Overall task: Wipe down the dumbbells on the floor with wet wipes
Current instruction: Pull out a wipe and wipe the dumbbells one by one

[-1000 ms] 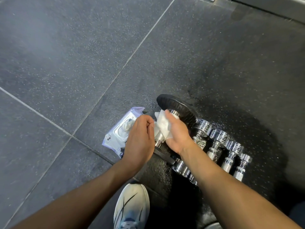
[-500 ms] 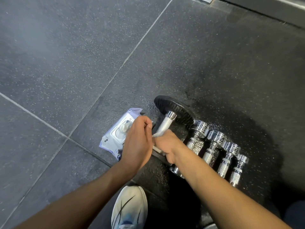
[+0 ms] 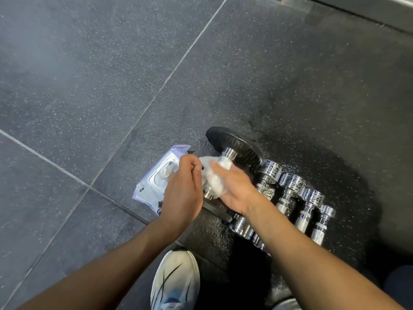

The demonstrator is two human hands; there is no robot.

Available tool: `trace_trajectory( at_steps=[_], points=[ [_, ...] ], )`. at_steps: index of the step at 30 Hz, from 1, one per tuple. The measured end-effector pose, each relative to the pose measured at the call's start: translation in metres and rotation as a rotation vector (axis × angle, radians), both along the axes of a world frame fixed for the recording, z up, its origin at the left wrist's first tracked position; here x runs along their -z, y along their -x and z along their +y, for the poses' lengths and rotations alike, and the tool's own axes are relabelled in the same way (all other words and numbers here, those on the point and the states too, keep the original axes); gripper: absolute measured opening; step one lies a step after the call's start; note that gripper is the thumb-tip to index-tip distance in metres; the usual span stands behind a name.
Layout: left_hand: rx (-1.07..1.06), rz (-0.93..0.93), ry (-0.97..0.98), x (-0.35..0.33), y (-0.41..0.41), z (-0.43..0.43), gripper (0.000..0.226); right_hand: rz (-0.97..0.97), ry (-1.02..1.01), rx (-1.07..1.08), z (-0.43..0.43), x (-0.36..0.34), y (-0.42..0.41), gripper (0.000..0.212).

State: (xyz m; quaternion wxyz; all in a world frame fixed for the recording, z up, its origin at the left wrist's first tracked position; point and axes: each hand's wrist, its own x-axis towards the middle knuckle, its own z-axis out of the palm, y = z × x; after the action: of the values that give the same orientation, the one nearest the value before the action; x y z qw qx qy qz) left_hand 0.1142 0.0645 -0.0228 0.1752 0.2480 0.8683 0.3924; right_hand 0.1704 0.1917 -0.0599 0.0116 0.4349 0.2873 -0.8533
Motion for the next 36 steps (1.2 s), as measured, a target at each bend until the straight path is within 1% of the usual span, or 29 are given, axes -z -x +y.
trace_trajectory(
  at_steps=[3, 4, 5, 6, 7, 9, 10, 11, 13, 14, 16, 18, 19, 22, 23, 25, 27, 28, 29, 30, 32, 33, 35, 36],
  points=[
    [0.007, 0.005, 0.012, -0.001, -0.002, 0.001, 0.015, -0.102, -0.133, -0.343, -0.009, -0.004, -0.007, 0.041],
    [0.007, 0.006, 0.014, -0.001, -0.003, 0.001, 0.016, -0.132, -0.19, -0.419, -0.014, -0.003, -0.007, 0.043],
    [0.006, 0.009, 0.013, -0.002, -0.003, 0.001, 0.016, -0.178, -0.249, -0.44, -0.018, -0.002, -0.006, 0.042],
    [0.003, 0.013, 0.012, -0.001, -0.003, 0.0, 0.017, -0.23, -0.287, -0.407, -0.021, -0.001, -0.004, 0.04],
    [0.0, 0.013, 0.012, -0.001, -0.002, 0.0, 0.017, -0.253, -0.271, -0.301, -0.022, 0.0, -0.003, 0.036],
    [-0.013, -0.008, 0.01, 0.0, 0.0, -0.001, 0.017, -0.23, -0.139, -0.014, -0.013, -0.002, 0.002, 0.024],
    [-0.017, -0.013, 0.012, 0.0, 0.001, -0.001, 0.017, -0.198, -0.084, 0.119, -0.004, -0.003, 0.004, 0.024],
    [-0.015, -0.009, 0.018, -0.001, 0.001, -0.001, 0.017, -0.165, -0.058, 0.214, 0.004, -0.001, 0.006, 0.027],
    [0.006, 0.019, 0.029, -0.003, -0.002, 0.0, 0.016, -0.114, -0.049, 0.336, 0.01, 0.0, 0.009, 0.04],
    [0.015, 0.032, 0.031, -0.004, -0.003, 0.001, 0.016, -0.104, -0.05, 0.379, 0.009, 0.002, 0.011, 0.046],
    [0.019, 0.043, 0.03, -0.005, -0.003, 0.001, 0.017, -0.086, -0.016, 0.381, 0.005, 0.005, 0.01, 0.056],
    [0.021, 0.047, 0.034, -0.005, -0.003, 0.002, 0.018, -0.053, 0.017, 0.277, 0.005, 0.002, 0.007, 0.058],
    [0.03, 0.05, 0.04, -0.005, -0.004, 0.002, 0.018, -0.038, 0.025, 0.211, 0.005, -0.002, 0.006, 0.054],
    [0.044, 0.042, 0.071, -0.007, -0.005, 0.002, 0.014, -0.082, 0.0, 0.049, -0.002, -0.009, 0.009, 0.029],
    [0.044, 0.039, 0.081, -0.006, -0.005, 0.001, 0.014, -0.098, -0.024, 0.006, -0.006, -0.011, 0.008, 0.028],
    [0.042, 0.029, 0.077, -0.007, -0.006, 0.001, 0.014, -0.117, -0.11, -0.167, -0.011, -0.013, 0.002, 0.027],
    [0.06, 0.04, 0.07, -0.007, -0.006, 0.001, 0.011, -0.17, -0.214, -0.344, -0.014, -0.02, -0.004, 0.017],
    [0.069, 0.05, 0.072, -0.007, -0.007, 0.001, 0.01, -0.211, -0.246, -0.345, -0.013, -0.023, -0.006, 0.017],
    [0.069, 0.06, 0.072, -0.007, -0.007, 0.002, 0.01, -0.246, -0.252, -0.282, -0.011, -0.024, -0.004, 0.019],
    [0.067, 0.068, 0.075, -0.007, -0.007, 0.002, 0.011, -0.266, -0.215, -0.164, -0.007, -0.024, -0.002, 0.021],
    [0.066, 0.078, 0.085, -0.006, -0.007, 0.003, 0.013, -0.246, -0.138, 0.131, 0.004, -0.022, 0.001, 0.015],
    [0.063, 0.075, 0.091, -0.006, -0.007, 0.003, 0.014, -0.231, -0.142, 0.237, 0.009, -0.021, 0.003, 0.016],
    [0.063, 0.066, 0.104, -0.007, -0.008, 0.003, 0.015, -0.212, -0.166, 0.339, 0.008, -0.023, 0.004, 0.027],
    [0.066, 0.065, 0.111, -0.007, -0.009, 0.003, 0.015, -0.204, -0.174, 0.357, 0.002, -0.024, 0.004, 0.028]
  ],
)
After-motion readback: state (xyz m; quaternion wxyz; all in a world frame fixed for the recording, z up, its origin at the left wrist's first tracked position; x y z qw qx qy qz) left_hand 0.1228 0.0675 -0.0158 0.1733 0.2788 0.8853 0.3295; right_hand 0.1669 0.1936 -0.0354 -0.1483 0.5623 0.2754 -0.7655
